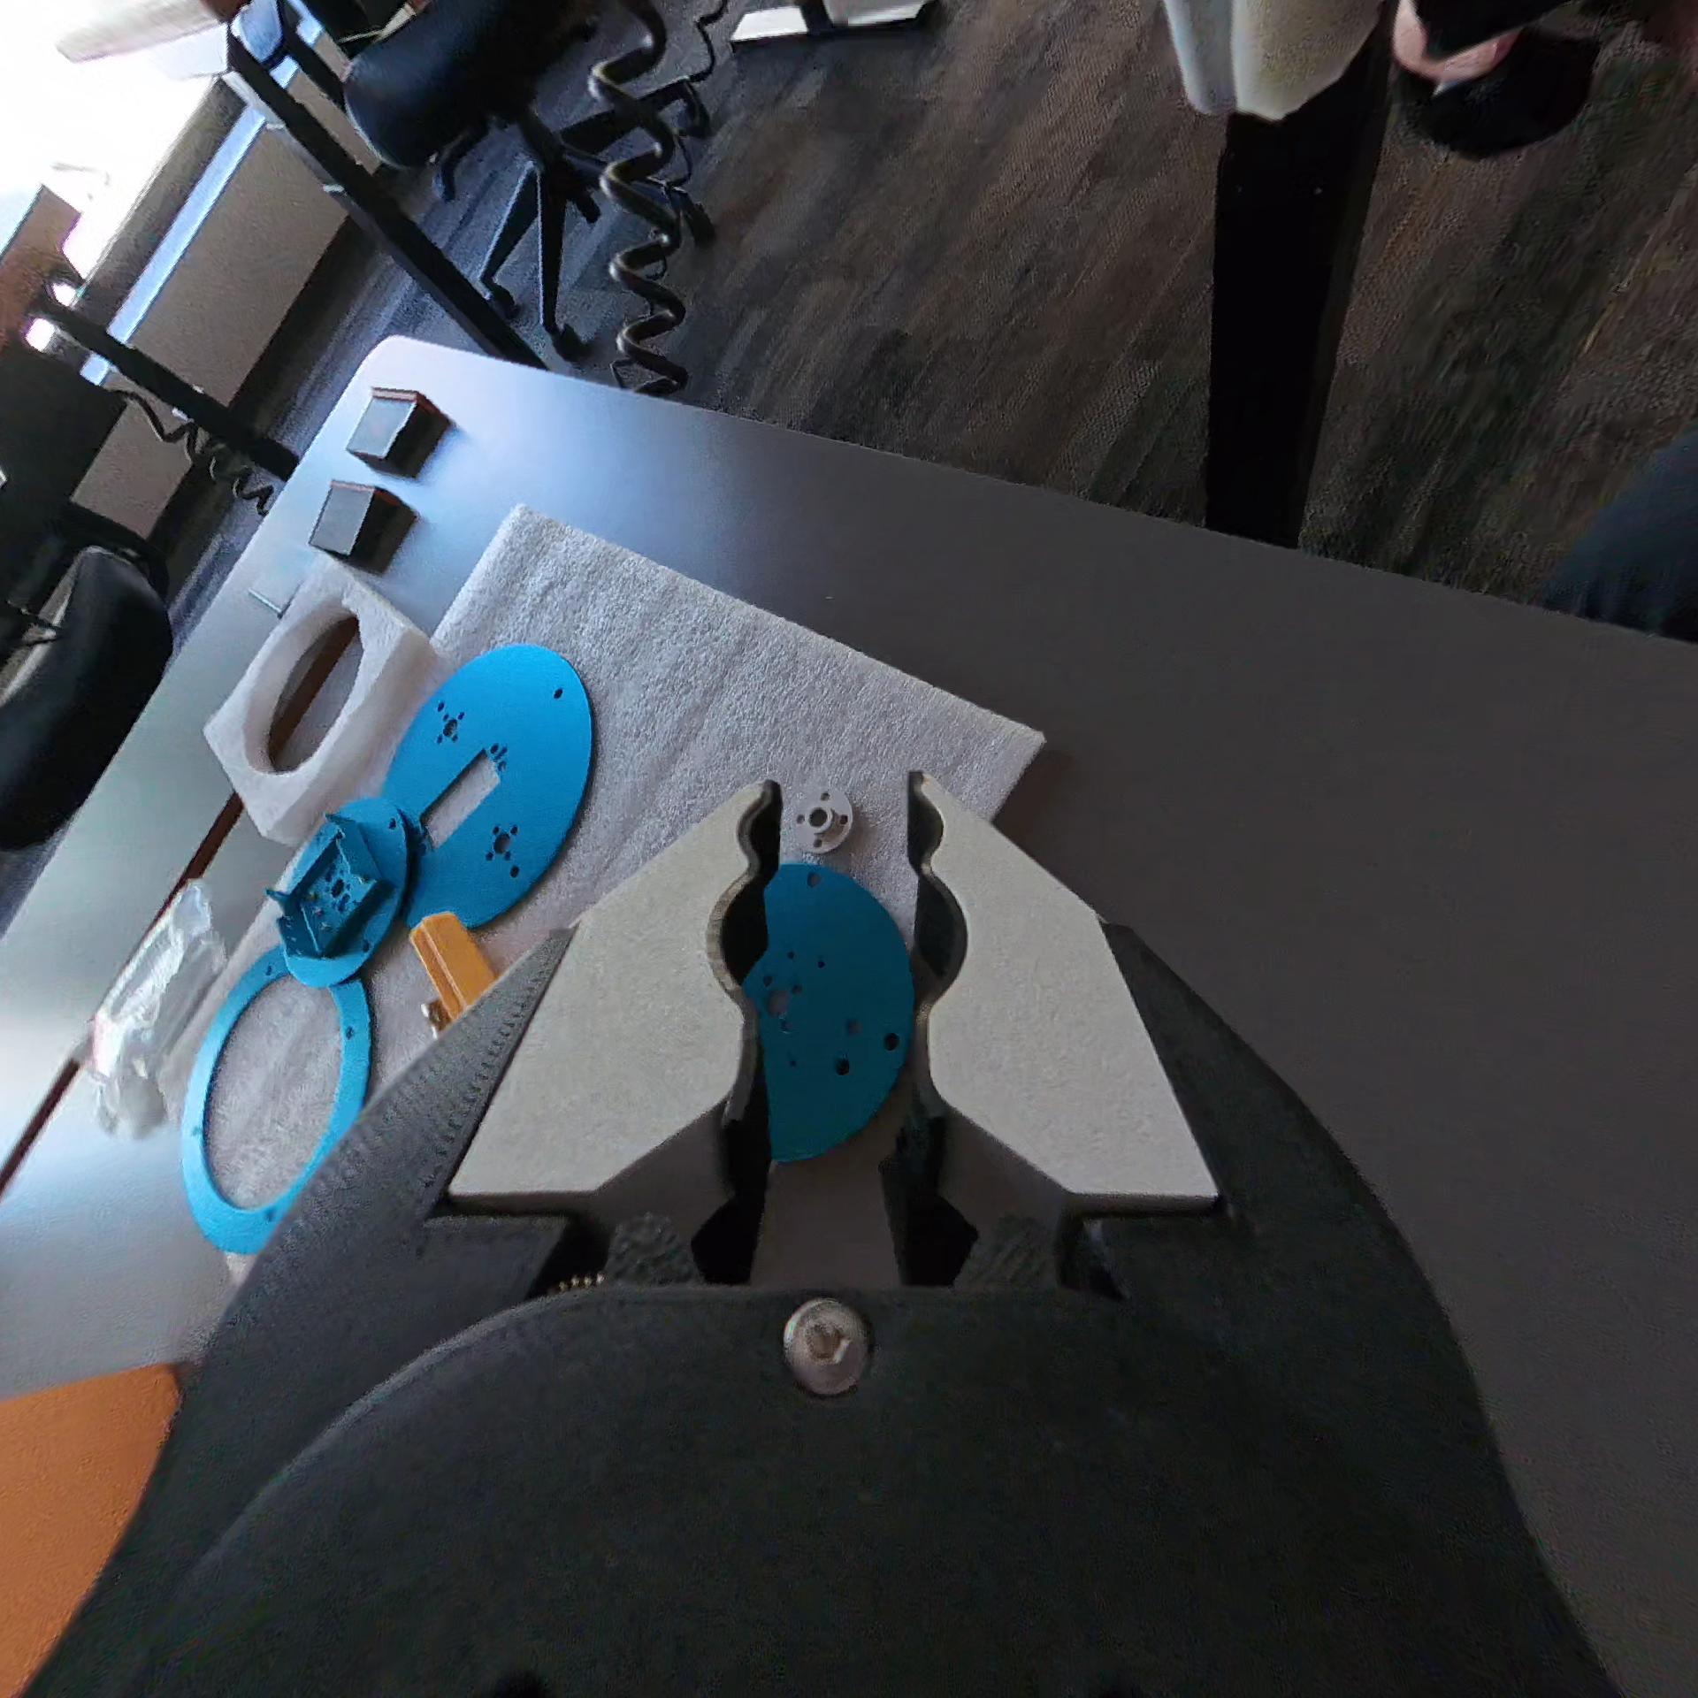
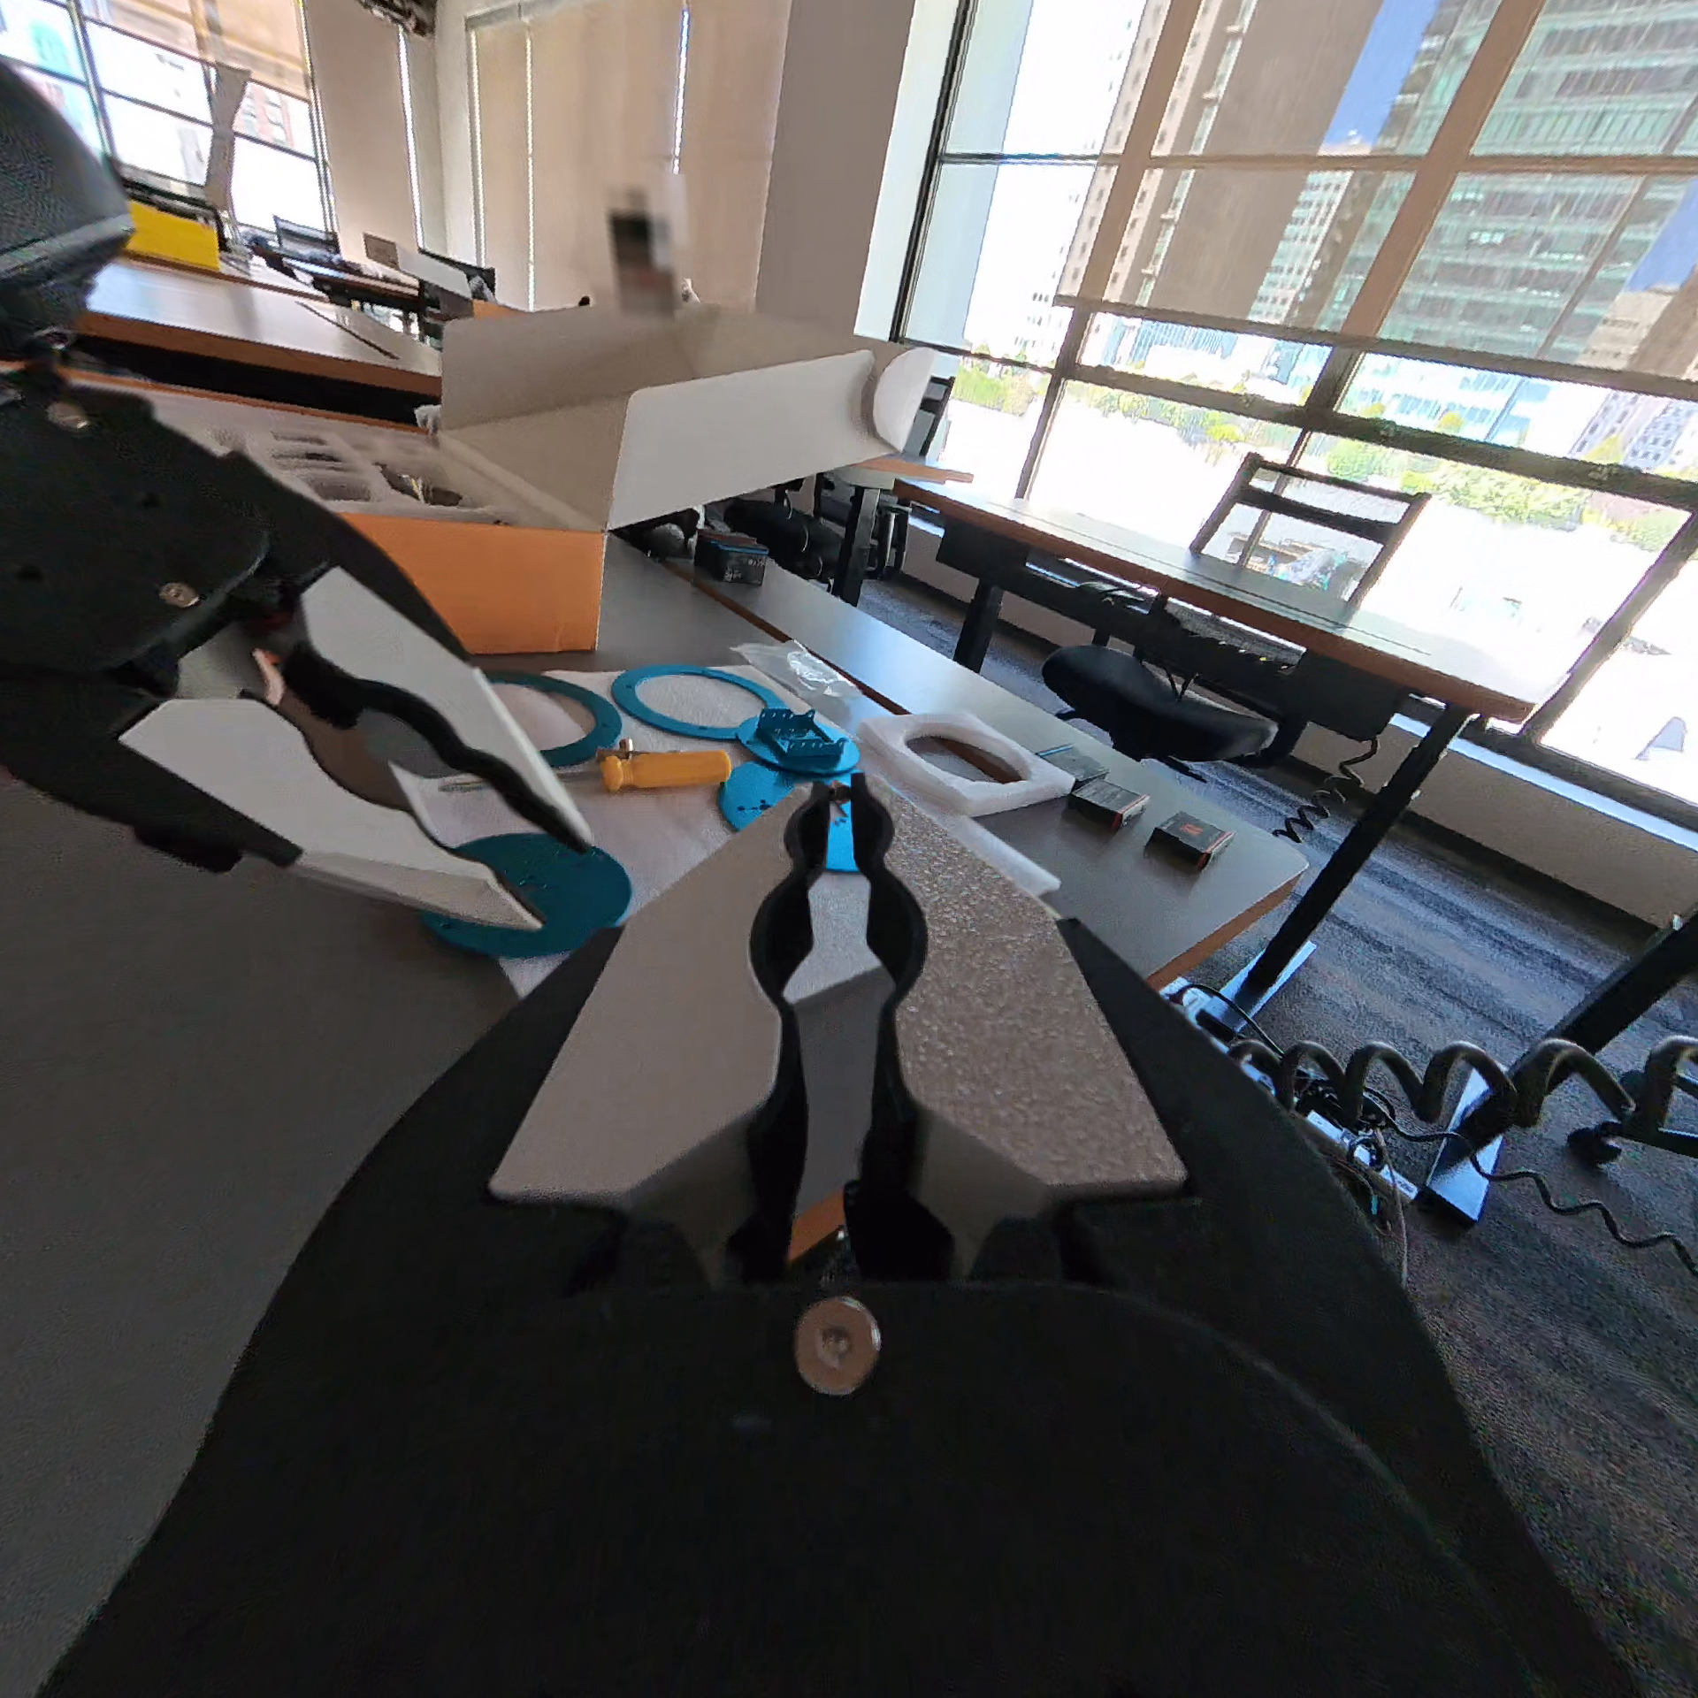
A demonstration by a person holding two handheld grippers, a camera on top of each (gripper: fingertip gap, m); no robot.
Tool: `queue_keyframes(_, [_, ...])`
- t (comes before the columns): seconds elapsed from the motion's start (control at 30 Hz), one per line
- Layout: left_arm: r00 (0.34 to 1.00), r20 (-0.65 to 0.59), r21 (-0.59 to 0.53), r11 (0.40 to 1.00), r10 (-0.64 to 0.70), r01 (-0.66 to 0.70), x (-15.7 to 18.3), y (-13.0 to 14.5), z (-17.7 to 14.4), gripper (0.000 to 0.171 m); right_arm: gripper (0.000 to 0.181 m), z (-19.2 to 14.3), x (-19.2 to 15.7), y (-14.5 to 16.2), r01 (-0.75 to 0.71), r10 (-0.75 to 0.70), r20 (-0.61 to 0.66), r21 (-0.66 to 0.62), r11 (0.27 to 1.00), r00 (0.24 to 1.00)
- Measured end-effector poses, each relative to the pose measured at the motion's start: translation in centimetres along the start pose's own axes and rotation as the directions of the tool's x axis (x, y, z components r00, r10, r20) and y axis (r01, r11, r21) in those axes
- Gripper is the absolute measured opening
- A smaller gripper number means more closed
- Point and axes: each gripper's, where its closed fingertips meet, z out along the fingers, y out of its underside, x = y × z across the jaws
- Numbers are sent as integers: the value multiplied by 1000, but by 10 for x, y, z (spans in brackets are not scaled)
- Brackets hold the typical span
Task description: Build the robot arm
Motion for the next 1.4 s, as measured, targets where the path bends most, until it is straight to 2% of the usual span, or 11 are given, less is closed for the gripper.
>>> queue_keyframes(0.07, [992,-35,-88,988,123,-126,0,9,11,34,4,-8,-1,1,39,-39,-8,-1,999,999])
queue_keyframes(0.2, [953,-71,-222,926,296,-304,-10,35,30,33,3,-13,-1,5,-1,0,12,53,999,1000])
queue_keyframes(0.27, [952,-89,-192,933,293,-305,-11,31,36,27,3,-9,-4,13,-46,43,51,50,998,998])
queue_keyframes(0.4, [942,-164,-173,932,293,-320,-13,31,39,27,3,8,-13,17,-56,49,154,35,998,987])
queue_keyframes(0.5, [921,-224,-172,917,318,-359,-13,32,41,27,3,19,-10,15,-9,3,168,36,999,986])
queue_keyframes(0.67, [884,-305,-131,904,354,-407,-8,32,42,17,3,29,-4,19,-46,47,217,-12,999,975])
queue_keyframes(0.8, [871,-295,-71,900,393,-430,-4,29,46,10,3,32,3,20,-19,27,233,-33,999,972])
queue_keyframes(0.9, [859,-300,-71,889,414,-453,-3,28,47,9,3,28,4,18,-35,45,245,-46,998,969])
queue_keyframes(1.13, [865,-331,-125,891,377,-436,-2,28,46,6,3,-10,-5,5,3,9,237,-50,999,971])
queue_keyframes(1.3, [881,-442,-155,953,168,-259,2,27,48,0,4,-29,-20,2,22,-7,259,-54,998,966])
queue_keyframes(1.4, [901,-410,-130,969,143,-212,-10,23,50,1,3,-29,-24,9,21,2,270,-83,996,963])
